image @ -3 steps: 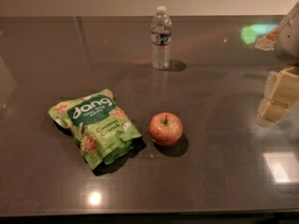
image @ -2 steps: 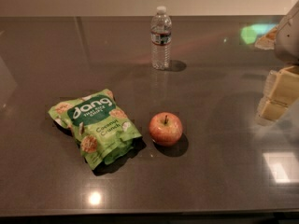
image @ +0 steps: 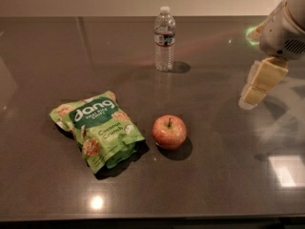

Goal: Pick water bottle

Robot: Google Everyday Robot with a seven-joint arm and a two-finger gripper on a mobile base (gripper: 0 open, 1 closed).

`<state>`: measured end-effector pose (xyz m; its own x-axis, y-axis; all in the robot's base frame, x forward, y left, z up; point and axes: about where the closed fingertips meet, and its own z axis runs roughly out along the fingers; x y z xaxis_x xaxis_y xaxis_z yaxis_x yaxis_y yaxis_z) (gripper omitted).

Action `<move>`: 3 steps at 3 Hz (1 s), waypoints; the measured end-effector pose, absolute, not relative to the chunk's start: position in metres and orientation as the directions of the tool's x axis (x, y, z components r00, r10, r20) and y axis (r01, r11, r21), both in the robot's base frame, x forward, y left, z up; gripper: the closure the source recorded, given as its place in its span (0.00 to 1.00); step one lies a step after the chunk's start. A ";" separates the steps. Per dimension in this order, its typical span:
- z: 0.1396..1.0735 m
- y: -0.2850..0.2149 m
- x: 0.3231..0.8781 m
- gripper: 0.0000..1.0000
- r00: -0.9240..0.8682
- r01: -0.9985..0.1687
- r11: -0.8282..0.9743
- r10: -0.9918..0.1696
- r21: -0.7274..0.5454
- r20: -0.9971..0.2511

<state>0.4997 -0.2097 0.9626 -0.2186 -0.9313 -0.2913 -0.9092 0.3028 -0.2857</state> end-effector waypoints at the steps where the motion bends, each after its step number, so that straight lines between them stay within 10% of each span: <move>1: 0.958 -0.207 0.521 0.00 -0.219 -0.902 0.317 -0.921 -0.294 -0.322; 3: 0.943 -0.186 0.605 0.00 -0.192 -0.885 0.356 -0.866 -0.301 -0.462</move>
Offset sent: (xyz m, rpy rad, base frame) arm 0.1225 0.0246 -0.0215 0.1882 -0.1059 -0.0011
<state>0.6047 -0.1857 0.9434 -0.1920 -0.8660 -0.4618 -0.8847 0.3564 -0.3006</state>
